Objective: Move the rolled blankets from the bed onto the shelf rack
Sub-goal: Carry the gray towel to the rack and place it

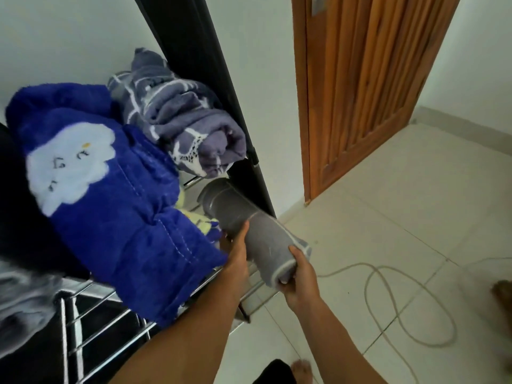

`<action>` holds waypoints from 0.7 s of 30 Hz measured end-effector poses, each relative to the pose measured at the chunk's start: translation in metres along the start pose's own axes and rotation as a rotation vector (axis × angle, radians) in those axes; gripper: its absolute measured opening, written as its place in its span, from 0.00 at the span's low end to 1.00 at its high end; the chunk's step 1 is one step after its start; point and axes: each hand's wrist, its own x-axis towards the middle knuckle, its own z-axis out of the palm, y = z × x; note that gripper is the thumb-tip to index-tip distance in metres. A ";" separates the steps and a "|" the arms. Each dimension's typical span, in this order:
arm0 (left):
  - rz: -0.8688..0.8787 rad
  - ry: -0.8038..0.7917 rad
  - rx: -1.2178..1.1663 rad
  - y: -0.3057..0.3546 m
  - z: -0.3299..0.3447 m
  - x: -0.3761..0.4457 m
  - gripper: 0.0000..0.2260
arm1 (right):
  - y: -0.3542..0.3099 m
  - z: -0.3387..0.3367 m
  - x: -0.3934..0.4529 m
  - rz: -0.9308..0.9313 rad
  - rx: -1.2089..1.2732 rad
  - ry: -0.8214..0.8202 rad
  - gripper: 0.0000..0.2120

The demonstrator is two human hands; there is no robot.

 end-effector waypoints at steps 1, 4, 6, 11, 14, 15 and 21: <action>0.005 0.029 -0.029 -0.001 -0.003 0.006 0.26 | 0.002 0.003 0.002 0.019 0.007 -0.010 0.23; 0.071 0.113 0.022 -0.008 -0.007 0.015 0.29 | 0.006 0.010 0.006 0.053 -0.017 -0.010 0.23; 0.162 0.167 0.119 -0.010 -0.006 0.016 0.26 | 0.006 0.012 0.010 0.053 -0.066 0.002 0.22; 0.201 0.192 0.223 -0.005 -0.003 0.016 0.29 | 0.009 0.017 0.011 0.000 -0.271 -0.051 0.20; 0.188 0.178 0.309 -0.005 -0.005 0.013 0.31 | 0.006 0.016 0.007 0.028 -0.370 -0.062 0.19; 0.190 0.177 0.320 -0.005 -0.007 0.012 0.31 | 0.003 0.016 0.004 0.036 -0.403 -0.067 0.19; 0.158 0.150 0.409 -0.007 -0.014 -0.019 0.31 | -0.016 0.006 -0.027 0.008 -0.512 -0.036 0.18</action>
